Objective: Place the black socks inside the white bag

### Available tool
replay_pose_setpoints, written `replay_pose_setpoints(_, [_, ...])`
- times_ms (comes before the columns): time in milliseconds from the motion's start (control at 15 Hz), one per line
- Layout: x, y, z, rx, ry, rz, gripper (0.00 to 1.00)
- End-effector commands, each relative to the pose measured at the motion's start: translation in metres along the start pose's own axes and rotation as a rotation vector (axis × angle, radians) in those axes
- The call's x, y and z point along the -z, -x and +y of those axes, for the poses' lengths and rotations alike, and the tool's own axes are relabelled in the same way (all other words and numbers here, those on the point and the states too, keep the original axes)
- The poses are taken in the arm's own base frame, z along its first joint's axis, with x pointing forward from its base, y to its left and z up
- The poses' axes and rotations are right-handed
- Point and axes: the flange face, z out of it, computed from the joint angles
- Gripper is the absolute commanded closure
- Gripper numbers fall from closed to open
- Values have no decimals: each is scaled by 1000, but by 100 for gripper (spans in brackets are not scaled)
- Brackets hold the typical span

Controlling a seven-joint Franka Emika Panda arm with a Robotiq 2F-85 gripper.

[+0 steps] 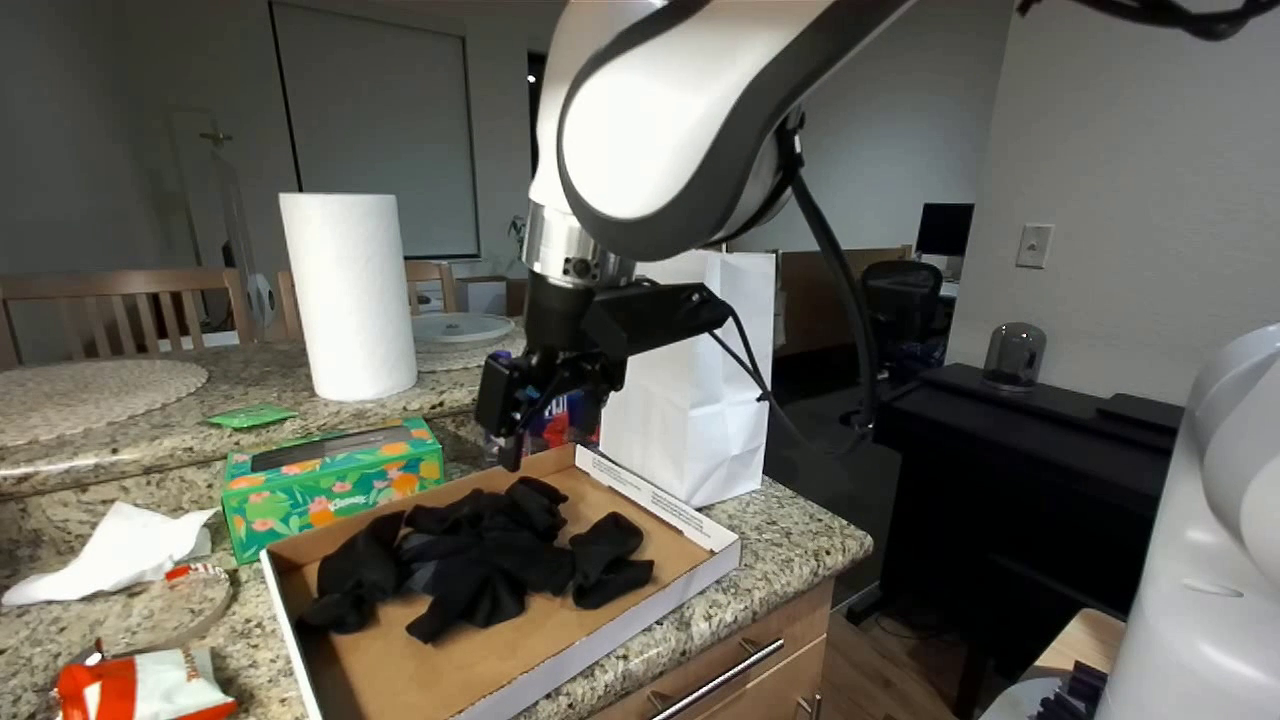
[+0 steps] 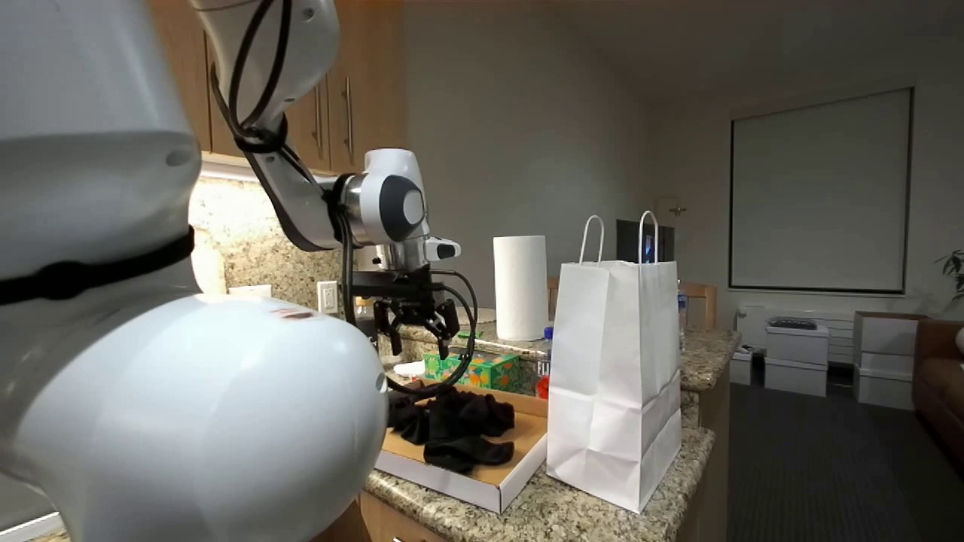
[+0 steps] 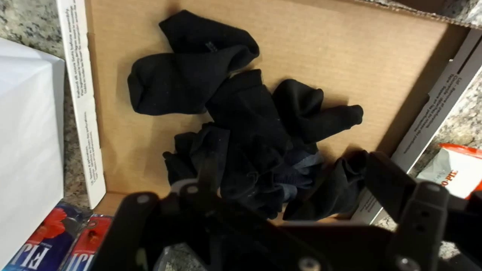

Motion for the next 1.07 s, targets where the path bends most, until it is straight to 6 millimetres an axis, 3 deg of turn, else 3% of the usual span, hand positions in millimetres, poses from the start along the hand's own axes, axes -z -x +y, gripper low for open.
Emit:
replay_pose_setpoints(0, [-34,-19,-12,14,-18,-10,0])
replay_pose_setpoints(667, [-124,-49,-6,-14,-4,-172,0])
replay_pose_setpoints(733, [-130,-51,-7,-14,-7,-182,3])
replay_pose_setpoints(800, [-135,-52,-9,-10,-14,-193,26])
replay_pose_setpoints(1000, [-139,-56,-15,-2,-19,-198,36])
